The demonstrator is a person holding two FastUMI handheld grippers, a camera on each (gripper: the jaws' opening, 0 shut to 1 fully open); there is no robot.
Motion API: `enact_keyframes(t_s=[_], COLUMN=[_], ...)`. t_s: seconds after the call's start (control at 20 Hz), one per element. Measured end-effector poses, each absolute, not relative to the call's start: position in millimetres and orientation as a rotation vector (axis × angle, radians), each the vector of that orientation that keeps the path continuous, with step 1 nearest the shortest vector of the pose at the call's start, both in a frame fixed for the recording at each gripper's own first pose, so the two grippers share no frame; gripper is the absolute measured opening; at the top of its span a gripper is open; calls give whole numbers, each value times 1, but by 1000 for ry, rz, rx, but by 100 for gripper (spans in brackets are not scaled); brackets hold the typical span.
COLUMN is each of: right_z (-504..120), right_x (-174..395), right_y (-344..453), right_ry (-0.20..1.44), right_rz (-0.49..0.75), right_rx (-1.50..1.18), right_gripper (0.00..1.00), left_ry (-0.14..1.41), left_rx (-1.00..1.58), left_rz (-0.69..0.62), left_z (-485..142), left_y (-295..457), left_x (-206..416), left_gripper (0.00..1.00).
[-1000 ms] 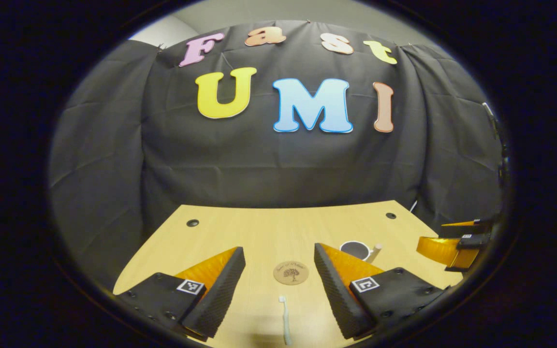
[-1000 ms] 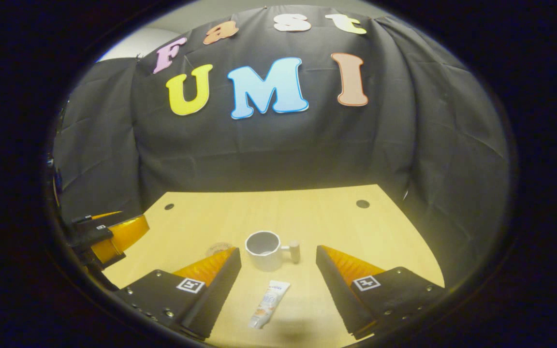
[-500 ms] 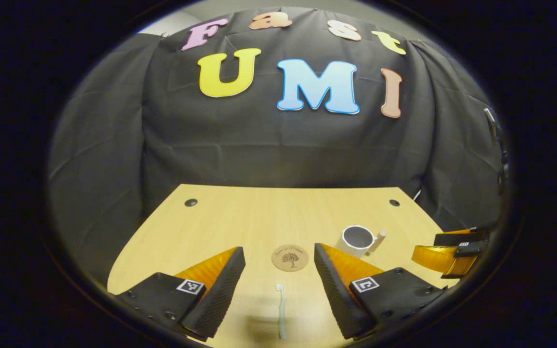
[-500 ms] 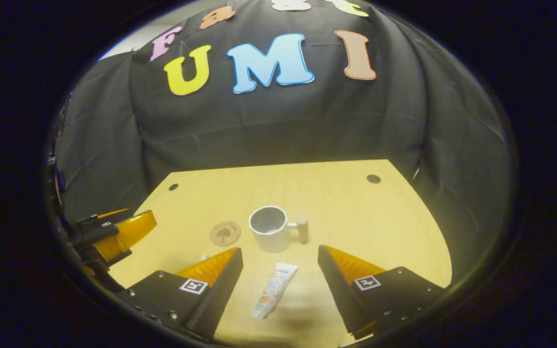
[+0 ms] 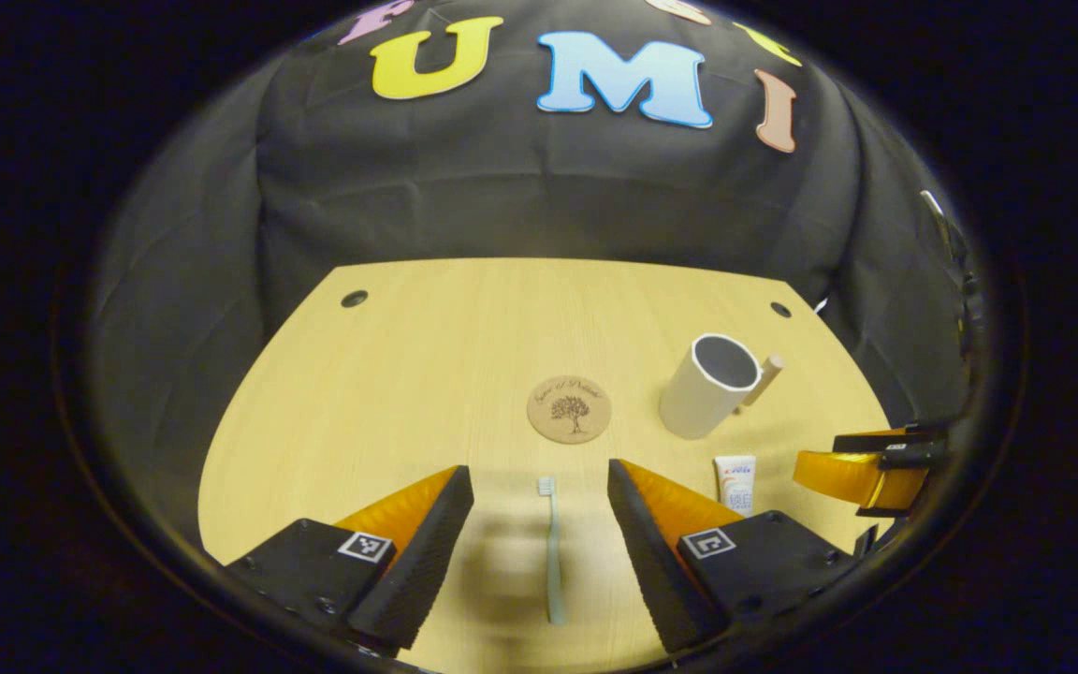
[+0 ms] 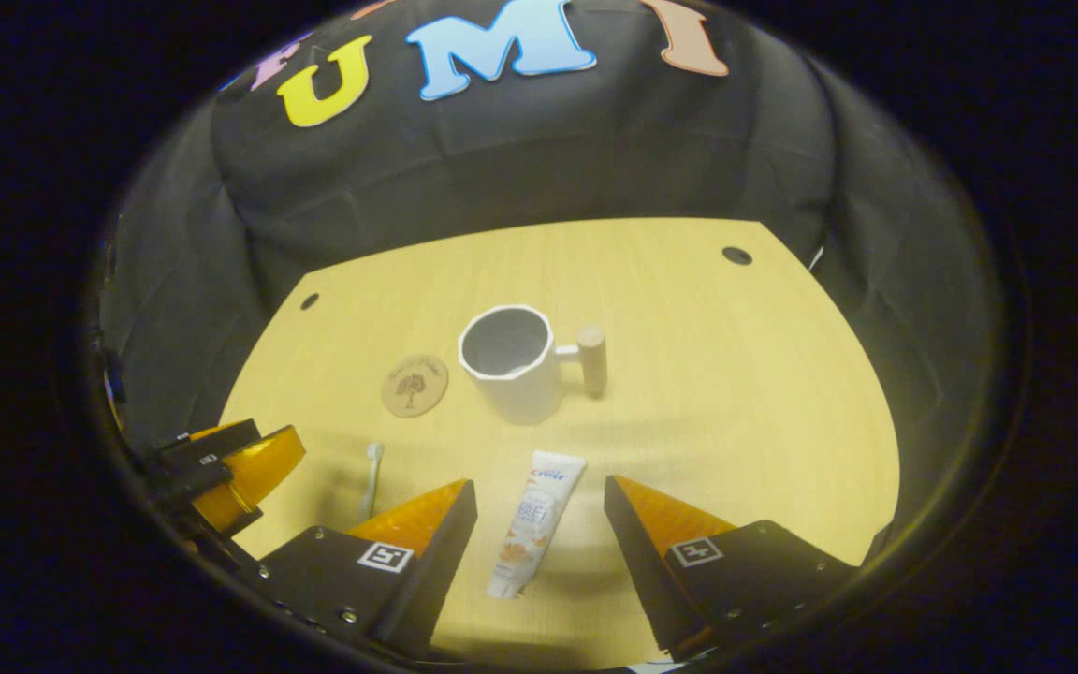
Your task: Put the toothbrush and toothpaste on the desktop into the cup, then pick up the cup and place it on the coaster on the desktop.
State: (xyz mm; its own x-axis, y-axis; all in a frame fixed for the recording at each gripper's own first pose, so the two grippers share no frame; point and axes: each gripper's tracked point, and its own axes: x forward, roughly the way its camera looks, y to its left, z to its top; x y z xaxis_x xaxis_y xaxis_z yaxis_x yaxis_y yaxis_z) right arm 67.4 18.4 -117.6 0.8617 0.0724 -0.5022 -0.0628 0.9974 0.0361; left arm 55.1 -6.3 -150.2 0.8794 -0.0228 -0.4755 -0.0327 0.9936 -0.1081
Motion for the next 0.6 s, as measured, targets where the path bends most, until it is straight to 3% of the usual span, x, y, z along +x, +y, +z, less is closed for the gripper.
enact_keyframes(t_s=[0.2, 0.35, 0.6], right_z=[-156, -180, -200], right_x=[76, 80, 91], right_y=[23, 23, 19], right_ry=[703, 808, 879], right_rz=[51, 33, 0], right_rx=[73, 79, 44], right_gripper=[85, 73, 77], left_ry=[620, 698, 806], left_rx=[-160, -167, -181], left_rz=[-6, -11, 7], left_z=[-191, -213, -242], left_y=[-11, -10, -10], left_x=[64, 68, 71], left_gripper=[97, 97, 98])
